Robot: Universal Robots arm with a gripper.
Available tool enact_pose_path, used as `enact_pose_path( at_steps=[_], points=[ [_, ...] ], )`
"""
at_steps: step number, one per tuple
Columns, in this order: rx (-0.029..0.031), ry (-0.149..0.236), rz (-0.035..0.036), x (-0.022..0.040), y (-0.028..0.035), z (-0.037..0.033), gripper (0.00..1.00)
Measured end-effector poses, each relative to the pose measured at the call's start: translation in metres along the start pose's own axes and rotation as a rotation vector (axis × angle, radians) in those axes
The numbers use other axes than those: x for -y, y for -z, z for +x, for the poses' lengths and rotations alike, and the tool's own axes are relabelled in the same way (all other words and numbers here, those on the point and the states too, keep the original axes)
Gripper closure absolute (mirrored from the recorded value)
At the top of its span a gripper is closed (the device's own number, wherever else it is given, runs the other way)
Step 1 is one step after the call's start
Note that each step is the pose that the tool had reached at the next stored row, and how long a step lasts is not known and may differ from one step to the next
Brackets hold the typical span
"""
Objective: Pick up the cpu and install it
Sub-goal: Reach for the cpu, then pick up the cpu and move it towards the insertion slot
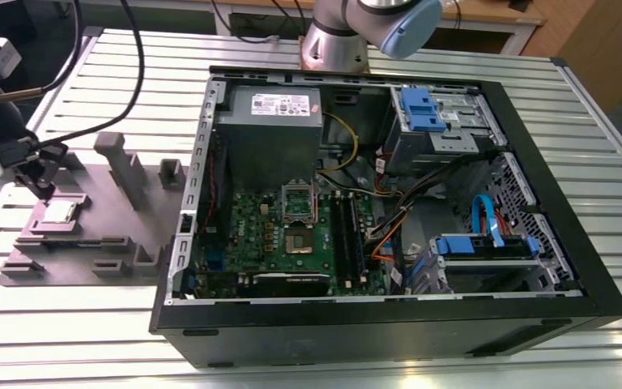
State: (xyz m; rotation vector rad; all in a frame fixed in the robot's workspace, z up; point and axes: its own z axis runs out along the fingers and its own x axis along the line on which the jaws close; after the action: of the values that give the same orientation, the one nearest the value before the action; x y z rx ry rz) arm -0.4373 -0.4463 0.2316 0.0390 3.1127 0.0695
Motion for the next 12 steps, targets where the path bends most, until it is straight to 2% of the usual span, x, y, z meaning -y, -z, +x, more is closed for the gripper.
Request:
enact_pose_path(
  at_steps=[4, 12],
  points=[
    [-0.0001, 0.000, 0.0000, 0.0006, -0.0044, 0.0007, 0.90],
    [-0.0001, 0.000, 0.0000, 0.0007, -0.0071, 0.0009, 0.90]
  ],
)
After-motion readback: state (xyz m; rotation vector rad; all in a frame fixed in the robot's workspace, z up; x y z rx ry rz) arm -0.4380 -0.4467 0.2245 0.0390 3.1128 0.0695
